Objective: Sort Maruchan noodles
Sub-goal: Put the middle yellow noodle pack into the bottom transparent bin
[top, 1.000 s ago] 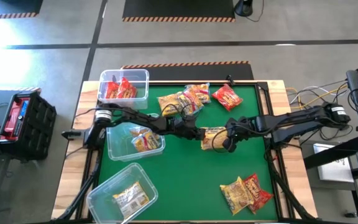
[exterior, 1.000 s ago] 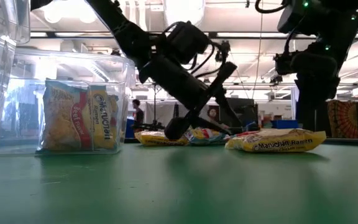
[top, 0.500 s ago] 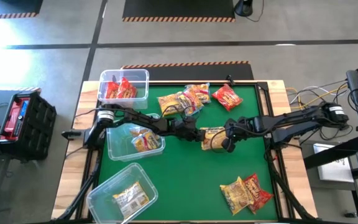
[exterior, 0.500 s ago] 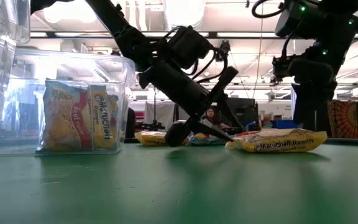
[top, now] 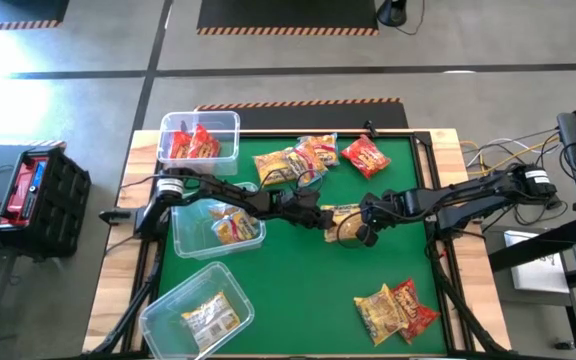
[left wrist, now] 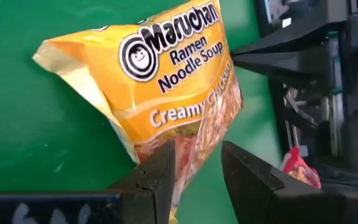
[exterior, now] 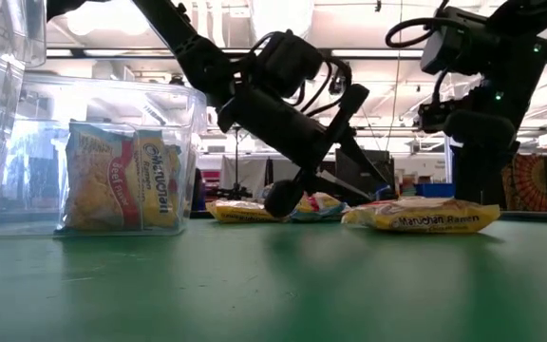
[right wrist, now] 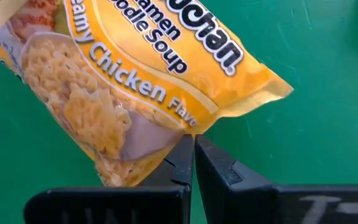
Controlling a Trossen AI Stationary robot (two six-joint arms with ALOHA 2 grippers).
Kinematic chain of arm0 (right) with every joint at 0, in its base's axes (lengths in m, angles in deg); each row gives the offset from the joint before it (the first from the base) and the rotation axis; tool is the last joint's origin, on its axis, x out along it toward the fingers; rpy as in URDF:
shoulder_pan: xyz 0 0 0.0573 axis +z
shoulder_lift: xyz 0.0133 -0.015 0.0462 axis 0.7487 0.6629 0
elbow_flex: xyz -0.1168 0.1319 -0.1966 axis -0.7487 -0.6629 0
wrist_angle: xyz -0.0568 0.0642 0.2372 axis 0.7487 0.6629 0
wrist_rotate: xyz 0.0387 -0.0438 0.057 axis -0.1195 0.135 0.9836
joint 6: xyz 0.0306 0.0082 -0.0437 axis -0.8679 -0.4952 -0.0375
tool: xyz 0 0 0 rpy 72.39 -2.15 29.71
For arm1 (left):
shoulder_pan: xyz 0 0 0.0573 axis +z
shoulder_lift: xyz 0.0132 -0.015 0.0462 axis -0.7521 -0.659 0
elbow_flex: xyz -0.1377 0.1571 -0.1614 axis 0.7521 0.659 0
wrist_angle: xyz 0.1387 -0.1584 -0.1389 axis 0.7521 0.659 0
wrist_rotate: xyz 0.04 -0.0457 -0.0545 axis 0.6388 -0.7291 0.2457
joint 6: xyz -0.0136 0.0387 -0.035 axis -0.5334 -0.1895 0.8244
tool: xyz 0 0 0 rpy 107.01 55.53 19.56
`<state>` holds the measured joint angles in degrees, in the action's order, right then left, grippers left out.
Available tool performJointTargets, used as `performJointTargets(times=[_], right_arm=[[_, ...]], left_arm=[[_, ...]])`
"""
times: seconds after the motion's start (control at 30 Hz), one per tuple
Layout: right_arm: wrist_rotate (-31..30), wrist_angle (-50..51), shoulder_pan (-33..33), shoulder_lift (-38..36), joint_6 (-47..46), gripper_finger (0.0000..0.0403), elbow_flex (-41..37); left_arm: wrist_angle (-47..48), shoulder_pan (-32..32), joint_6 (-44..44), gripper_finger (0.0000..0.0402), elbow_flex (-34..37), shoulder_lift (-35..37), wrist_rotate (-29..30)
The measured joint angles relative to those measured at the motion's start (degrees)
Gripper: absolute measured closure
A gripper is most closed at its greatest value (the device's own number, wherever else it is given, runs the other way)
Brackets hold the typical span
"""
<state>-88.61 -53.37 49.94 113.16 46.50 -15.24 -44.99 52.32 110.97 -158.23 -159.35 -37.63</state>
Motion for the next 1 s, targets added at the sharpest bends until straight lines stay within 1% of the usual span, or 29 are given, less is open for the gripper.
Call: performJointTargets(times=[0.17,0.3,0.43,0.57,0.7,0.8,0.9,1.0], right_arm=[[0.0,-1.5,0.0,0.0,0.7,0.0394,0.0],[0.0,-2.4,0.0,0.0,1.0,0.0394,0.0],[0.1,-4.8,0.0,0.0,2.7,0.0394,0.0],[0.1,-4.6,0.0,-0.1,3.4,0.0394,1.0],[0.1,-3.5,0.0,-0.1,6.2,0.0394,3.0],[-0.1,-0.9,-0.1,-0.1,7.6,0.0394,5.0],[-2.0,4.1,-0.6,-0.2,7.0,0.0394,6.9],[-2.6,5.3,-1.4,-1.8,6.5,0.0394,7.3]], left_arm=[[0.7,0.2,0.0,0.0289,0.0,0.0,2.5],[4.3,0.2,0.0,0.0289,0.0,0.0,4.9],[7.3,0.2,0.0,0.0289,0.0,0.0,6.0],[10.5,0.2,0.0,0.0289,0.0,0.0,8.1],[12.9,0.2,0.1,0.0289,-0.1,-0.1,9.7],[12.6,0.2,0.8,0.0289,-0.3,-1.0,9.9],[11.3,0.2,3.5,0.0289,-0.5,-2.9,9.7],[10.2,0.0,4.4,0.0290,-0.4,-4.5,8.4]])
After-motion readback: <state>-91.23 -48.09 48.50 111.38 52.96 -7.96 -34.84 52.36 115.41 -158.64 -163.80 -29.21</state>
